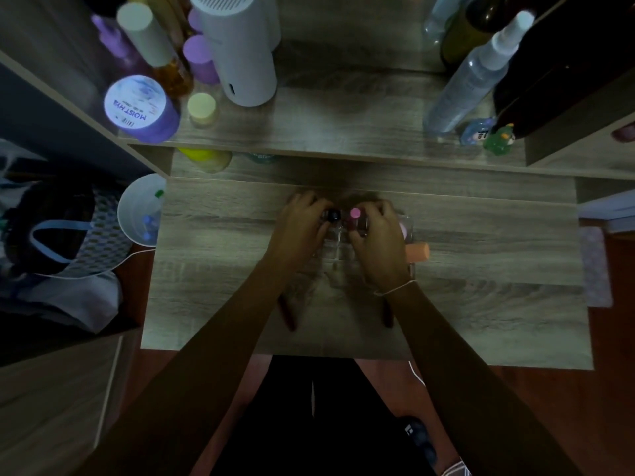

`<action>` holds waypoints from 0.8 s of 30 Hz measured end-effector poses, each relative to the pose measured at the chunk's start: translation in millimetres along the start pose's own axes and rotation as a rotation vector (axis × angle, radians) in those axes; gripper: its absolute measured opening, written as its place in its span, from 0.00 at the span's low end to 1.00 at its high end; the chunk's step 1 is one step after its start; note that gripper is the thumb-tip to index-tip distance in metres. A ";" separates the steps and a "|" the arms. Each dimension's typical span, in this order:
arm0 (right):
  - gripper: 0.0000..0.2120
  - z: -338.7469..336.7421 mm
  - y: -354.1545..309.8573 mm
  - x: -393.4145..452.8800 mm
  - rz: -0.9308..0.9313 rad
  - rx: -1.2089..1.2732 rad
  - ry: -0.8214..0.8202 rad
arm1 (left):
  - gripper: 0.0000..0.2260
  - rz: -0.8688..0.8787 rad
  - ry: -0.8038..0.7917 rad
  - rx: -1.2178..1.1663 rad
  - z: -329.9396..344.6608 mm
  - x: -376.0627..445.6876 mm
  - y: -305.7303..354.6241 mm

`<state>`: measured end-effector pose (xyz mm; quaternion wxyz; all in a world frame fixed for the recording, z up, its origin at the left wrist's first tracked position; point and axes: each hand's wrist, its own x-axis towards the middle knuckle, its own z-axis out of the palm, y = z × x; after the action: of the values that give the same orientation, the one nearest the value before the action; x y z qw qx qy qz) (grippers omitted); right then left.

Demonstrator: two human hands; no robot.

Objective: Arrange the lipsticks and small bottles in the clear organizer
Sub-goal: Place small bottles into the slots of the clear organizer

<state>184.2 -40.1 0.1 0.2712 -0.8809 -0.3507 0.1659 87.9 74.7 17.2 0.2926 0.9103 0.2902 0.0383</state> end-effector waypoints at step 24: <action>0.14 0.7 2.2 -2.7 0.002 0.055 0.087 | 0.16 -0.013 0.041 -0.004 -2.8 -9.1 -1.4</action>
<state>183.1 -43.1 -1.4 0.3101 -0.8798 -0.3329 0.1376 79.0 72.0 19.7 0.2888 0.9068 0.3021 0.0558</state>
